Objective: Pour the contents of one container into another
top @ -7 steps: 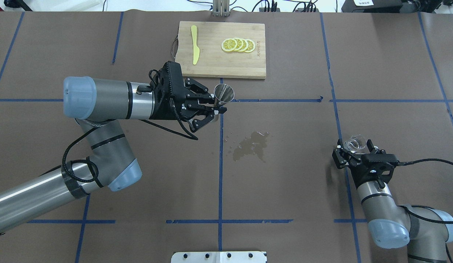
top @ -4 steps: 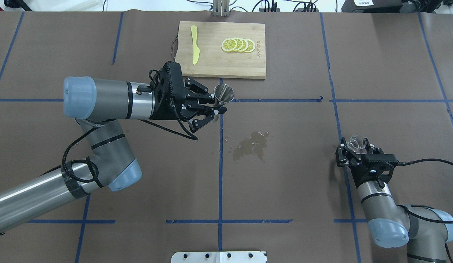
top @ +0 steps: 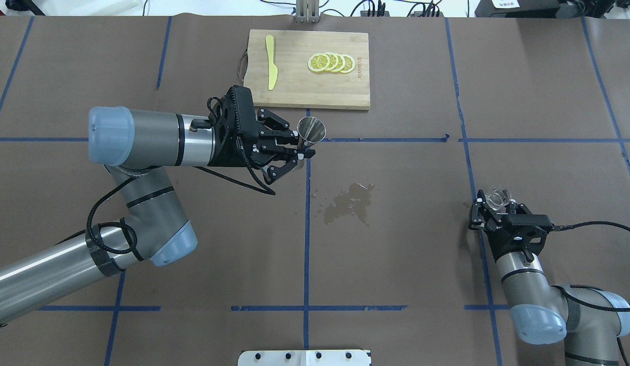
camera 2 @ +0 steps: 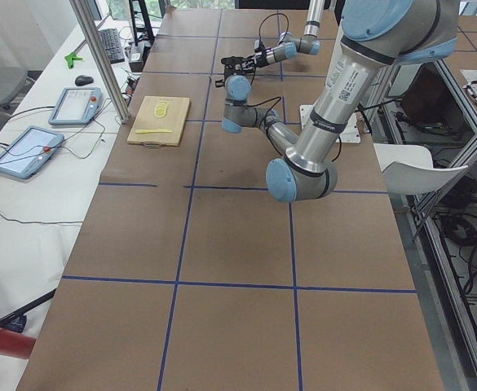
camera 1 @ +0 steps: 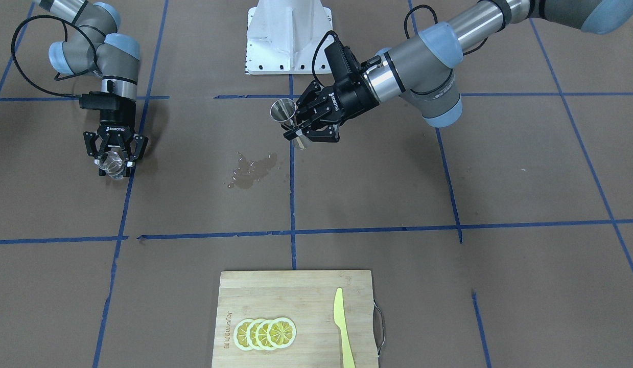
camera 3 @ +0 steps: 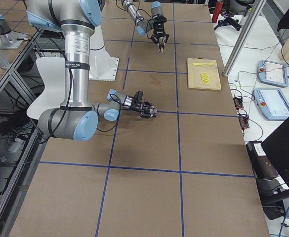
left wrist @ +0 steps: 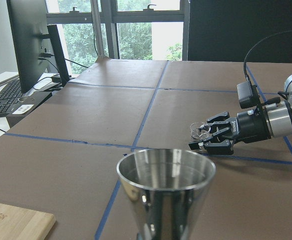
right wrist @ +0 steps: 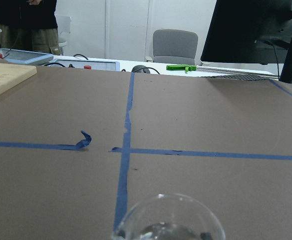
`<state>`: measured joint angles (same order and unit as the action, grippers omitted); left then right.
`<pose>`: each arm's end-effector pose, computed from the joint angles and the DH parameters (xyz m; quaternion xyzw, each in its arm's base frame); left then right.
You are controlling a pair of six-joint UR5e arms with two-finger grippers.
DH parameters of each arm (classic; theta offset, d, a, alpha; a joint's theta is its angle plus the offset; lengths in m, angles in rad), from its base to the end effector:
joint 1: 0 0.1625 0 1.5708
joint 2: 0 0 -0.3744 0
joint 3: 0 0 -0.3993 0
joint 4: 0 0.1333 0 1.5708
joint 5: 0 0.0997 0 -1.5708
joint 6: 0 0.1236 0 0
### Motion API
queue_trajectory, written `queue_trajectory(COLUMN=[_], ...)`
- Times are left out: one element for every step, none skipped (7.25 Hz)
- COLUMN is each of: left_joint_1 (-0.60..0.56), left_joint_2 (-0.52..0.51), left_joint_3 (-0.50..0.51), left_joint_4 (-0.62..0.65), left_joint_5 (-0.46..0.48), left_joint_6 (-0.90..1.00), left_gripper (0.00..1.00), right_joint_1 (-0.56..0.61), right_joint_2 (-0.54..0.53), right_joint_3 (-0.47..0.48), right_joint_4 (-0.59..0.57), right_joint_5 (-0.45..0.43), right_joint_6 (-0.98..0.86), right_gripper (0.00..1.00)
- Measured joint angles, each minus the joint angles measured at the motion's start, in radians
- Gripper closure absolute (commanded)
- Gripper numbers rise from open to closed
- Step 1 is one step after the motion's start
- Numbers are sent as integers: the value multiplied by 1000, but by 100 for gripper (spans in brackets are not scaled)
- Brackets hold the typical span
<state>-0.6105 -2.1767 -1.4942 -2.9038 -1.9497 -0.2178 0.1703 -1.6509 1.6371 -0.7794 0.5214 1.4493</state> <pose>0.4735 -0.4382 0.1401 0.5927 0.5312 0.3535 0.4915 -0.4358 -0.3189 0.5151 0.5063 -0.2572 0.2094 0.7960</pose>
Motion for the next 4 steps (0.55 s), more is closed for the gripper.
queue_trajectory(left_joint_1=[0, 0, 0, 0], left_joint_2=[0, 0, 0, 0], left_joint_3=[0, 0, 0, 0], left_joint_4=[0, 0, 0, 0], left_joint_5=[0, 0, 0, 0], left_joint_6=[0, 0, 0, 0], left_gripper=[100, 100, 100, 100], right_joint_1=[0, 3, 7, 11], right_joint_2=[0, 0, 0, 0], right_joint_3=[3, 8, 13, 14], right_joint_4=[0, 0, 5, 30], right_joint_5=[-5, -7, -7, -9], right_joint_6=[-1, -1, -2, -5], right_gripper=[100, 100, 100, 100])
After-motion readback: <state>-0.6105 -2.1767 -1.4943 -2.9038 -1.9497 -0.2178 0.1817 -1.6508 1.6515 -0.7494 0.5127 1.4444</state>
